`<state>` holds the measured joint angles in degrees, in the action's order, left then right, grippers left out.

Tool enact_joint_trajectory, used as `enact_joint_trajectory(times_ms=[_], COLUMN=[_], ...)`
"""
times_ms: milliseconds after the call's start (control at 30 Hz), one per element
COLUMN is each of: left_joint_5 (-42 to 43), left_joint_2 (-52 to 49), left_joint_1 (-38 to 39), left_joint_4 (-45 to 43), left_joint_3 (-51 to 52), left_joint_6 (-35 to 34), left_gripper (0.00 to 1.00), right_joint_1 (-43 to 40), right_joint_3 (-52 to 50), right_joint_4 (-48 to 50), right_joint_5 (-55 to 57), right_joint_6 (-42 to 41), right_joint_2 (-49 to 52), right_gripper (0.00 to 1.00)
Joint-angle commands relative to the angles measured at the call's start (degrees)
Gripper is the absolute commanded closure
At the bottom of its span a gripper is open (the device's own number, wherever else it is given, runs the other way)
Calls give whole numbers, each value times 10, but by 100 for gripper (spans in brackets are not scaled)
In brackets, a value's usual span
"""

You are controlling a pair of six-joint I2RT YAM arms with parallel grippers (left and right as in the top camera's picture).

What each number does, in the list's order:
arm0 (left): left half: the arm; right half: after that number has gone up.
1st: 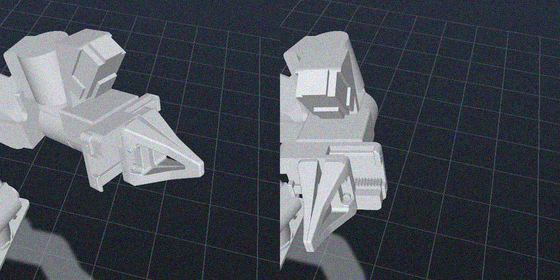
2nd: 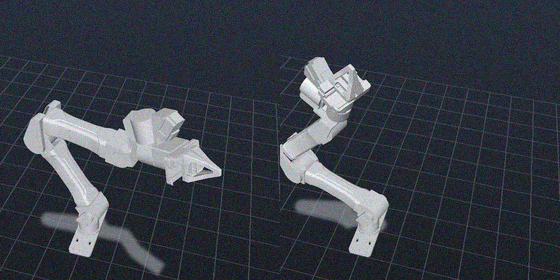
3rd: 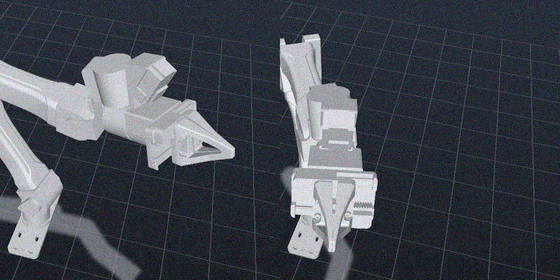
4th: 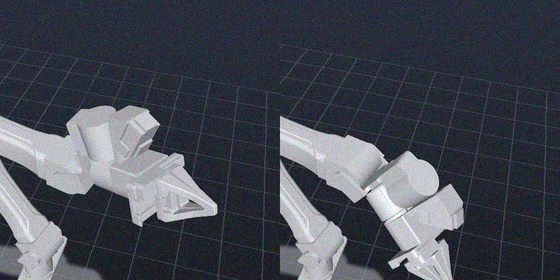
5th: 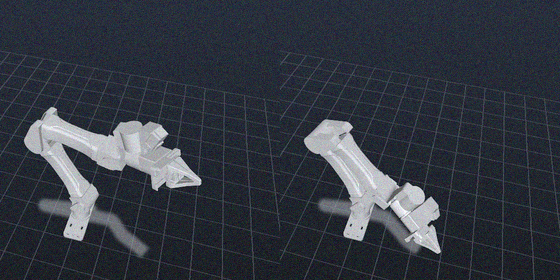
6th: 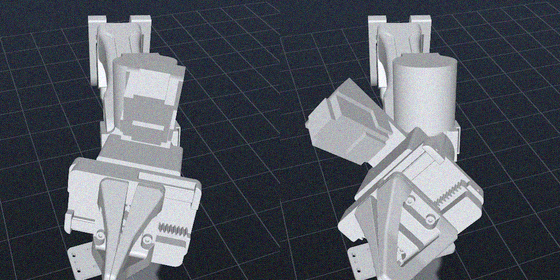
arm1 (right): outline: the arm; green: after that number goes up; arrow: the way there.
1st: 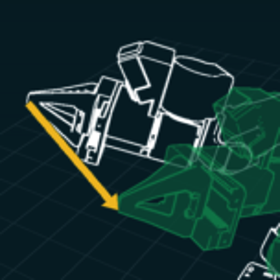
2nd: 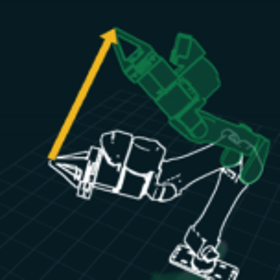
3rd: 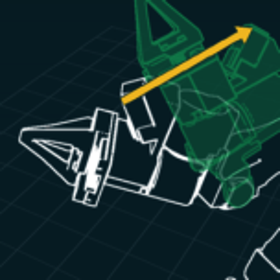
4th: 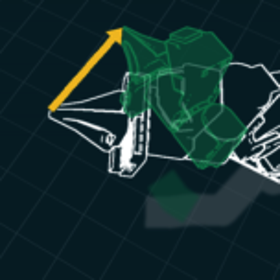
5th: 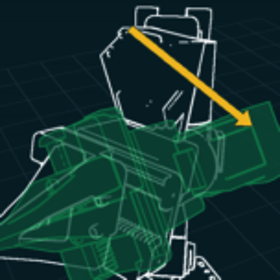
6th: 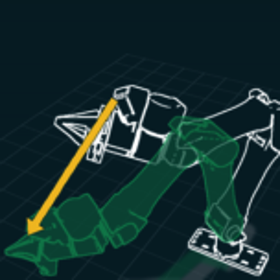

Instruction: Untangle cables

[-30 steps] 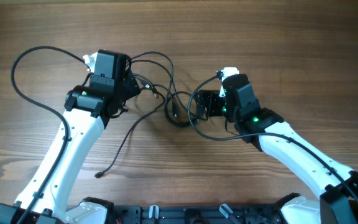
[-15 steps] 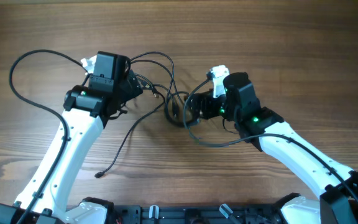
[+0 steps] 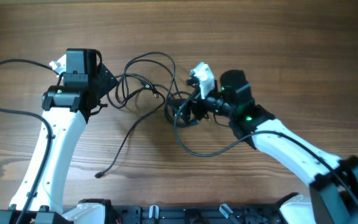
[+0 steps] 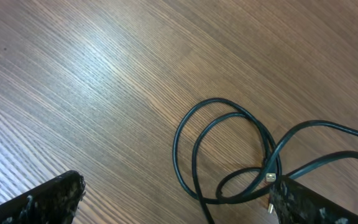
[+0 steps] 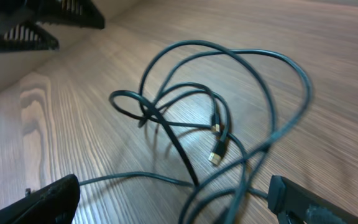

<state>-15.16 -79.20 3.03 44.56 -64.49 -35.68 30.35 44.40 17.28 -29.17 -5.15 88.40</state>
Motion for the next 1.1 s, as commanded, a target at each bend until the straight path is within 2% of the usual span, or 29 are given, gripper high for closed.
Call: enact_joint_trajectory(times_ms=[0,100,300,367,433,567,733,867,1067], left_joint_5=[-8,-8,-6,22,72,116,199,262,278], left_joint_2=[-3,-3,-3,-3,-3,-3,-3,-3,-3], left_joint_1=[-12,-13,-13,-13,-13,-13,-13,-13,-13], left_joint_4=[-5,-6,-1,0,-1,-1,-1,3,20], left_joint_3=[-2,-2,-2,-2,-2,-2,-2,-2,-2], left_joint_6=[49,98,102,113,157,168,231,286,310], left_gripper=[0,0,0,0,0,0,0,0,0], right_joint_1=[24,39,45,45,45,45,45,45,50], right_joint_3=[5,5,5,5,5,5,5,5,5], right_joint_4=[49,112,212,234,249,271,275,273,273], right_joint_5=[-14,-14,-9,-9,-9,-5,-5,-5,-5], right_joint_6=[22,38,51,50,50,50,50,50,50], right_joint_2=[50,96,181,199,208,225,228,228,228], right_gripper=[1,2,4,4,5,8,15,26,31])
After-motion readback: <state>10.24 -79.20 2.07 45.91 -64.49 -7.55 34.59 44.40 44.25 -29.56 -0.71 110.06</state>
